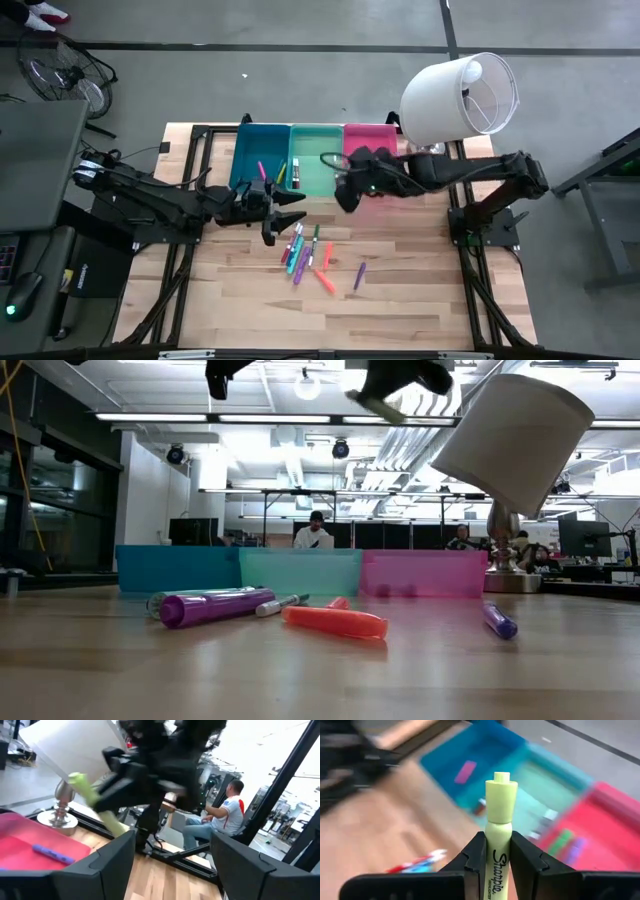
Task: Pick & Place Markers
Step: Put the light green highlighter pen into the pink bin
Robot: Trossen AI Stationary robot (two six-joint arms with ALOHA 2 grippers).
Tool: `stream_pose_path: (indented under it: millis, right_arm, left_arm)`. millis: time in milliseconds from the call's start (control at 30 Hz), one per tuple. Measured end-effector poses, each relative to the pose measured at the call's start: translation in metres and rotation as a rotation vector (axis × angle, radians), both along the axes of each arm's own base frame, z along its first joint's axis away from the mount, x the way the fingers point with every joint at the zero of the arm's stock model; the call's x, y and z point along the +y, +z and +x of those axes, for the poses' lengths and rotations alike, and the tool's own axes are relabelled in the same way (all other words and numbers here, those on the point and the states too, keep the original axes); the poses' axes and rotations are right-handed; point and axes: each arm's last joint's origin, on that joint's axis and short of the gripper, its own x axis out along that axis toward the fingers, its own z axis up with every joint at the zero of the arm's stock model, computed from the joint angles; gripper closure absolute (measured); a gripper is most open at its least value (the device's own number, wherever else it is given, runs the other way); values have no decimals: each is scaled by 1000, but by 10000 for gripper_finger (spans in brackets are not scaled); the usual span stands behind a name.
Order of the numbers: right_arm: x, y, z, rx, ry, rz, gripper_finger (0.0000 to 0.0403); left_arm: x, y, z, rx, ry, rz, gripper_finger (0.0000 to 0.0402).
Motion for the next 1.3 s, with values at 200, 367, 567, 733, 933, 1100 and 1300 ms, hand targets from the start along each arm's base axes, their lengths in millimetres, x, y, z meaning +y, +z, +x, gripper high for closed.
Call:
stream_pose_path:
  millis: [200, 367, 567, 733, 933, 1100, 1300]
  right_arm:
    - [-38, -6, -10, 90, -162, -1, 349]
    - [-66, -16, -6, 123, -247, -2, 349]
    - [-90, -48, 12, 229, -305, 8, 349]
    - [-105, -76, 25, 287, -365, 42, 349]
    - [-118, -104, 33, 322, -469, 94, 349]
    - [-131, -122, 35, 352, -549, 127, 349]
    - [-142, -137, 36, 363, -608, 176, 349]
  left_arm:
    - [0, 0, 0, -3, -13, 0, 149]
    - [0, 0, 0, -1, -11, 13, 149]
    - [0, 3, -2, -11, -19, 25, 149]
    - [2, 12, -13, -30, -29, 61, 149]
    - [7, 21, -32, 6, -32, 81, 150]
    - [10, 24, -48, 50, -61, 95, 150]
    - [16, 26, -71, 116, -81, 109, 150]
